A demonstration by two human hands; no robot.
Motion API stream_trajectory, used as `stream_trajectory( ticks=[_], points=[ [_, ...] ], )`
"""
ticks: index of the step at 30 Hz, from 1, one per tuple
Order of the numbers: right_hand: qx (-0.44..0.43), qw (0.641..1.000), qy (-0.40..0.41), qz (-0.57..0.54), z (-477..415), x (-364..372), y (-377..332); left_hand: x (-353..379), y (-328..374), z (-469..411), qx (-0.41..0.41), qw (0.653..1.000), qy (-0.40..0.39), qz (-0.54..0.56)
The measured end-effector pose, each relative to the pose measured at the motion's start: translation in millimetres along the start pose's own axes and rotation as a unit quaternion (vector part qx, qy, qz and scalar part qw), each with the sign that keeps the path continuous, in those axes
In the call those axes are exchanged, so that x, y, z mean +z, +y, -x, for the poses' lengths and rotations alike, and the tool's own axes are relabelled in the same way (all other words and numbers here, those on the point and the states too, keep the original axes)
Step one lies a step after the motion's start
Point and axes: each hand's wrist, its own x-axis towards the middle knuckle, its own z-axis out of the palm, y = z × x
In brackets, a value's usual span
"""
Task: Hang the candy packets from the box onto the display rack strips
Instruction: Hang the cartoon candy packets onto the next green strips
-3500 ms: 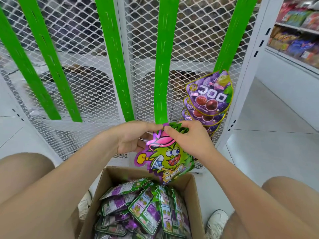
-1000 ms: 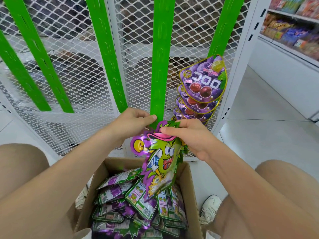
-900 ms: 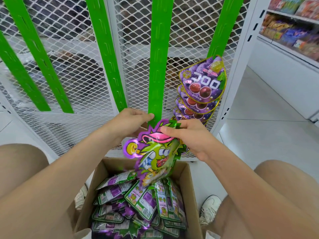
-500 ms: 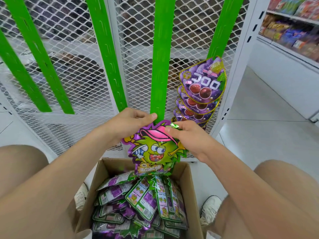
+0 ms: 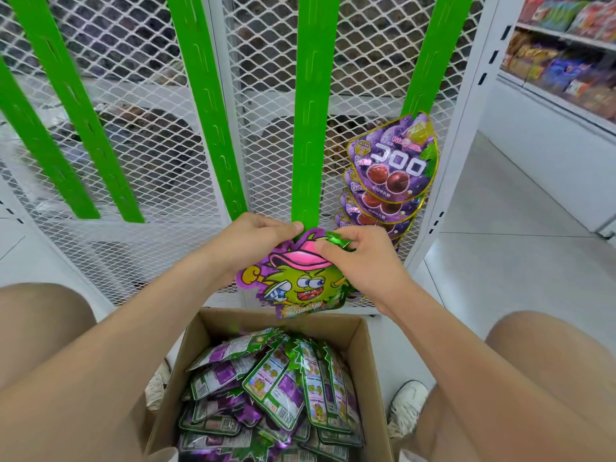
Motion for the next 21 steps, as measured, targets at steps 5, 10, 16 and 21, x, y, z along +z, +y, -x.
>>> stream_trajectory(
  ticks=[5, 10, 16, 21],
  points=[
    [-0.013, 0.998, 0.062, 0.029, 2, 0, -5, 3, -4, -5, -0.003, 1.000, 0.008, -0.011],
    [0.003, 0.995, 0.088, 0.053, 3, 2, -8, 6, -5, -6, -0.014, 1.000, -0.003, 0.014],
    [0.031, 0.993, 0.084, 0.081, -1, 2, -2, 11, -2, -3, -0.010, 1.000, -0.008, 0.006],
    [0.036, 0.986, 0.084, 0.138, 1, 4, 3, 13, -1, -2, -0.004, 1.000, 0.002, 0.001]
  ],
)
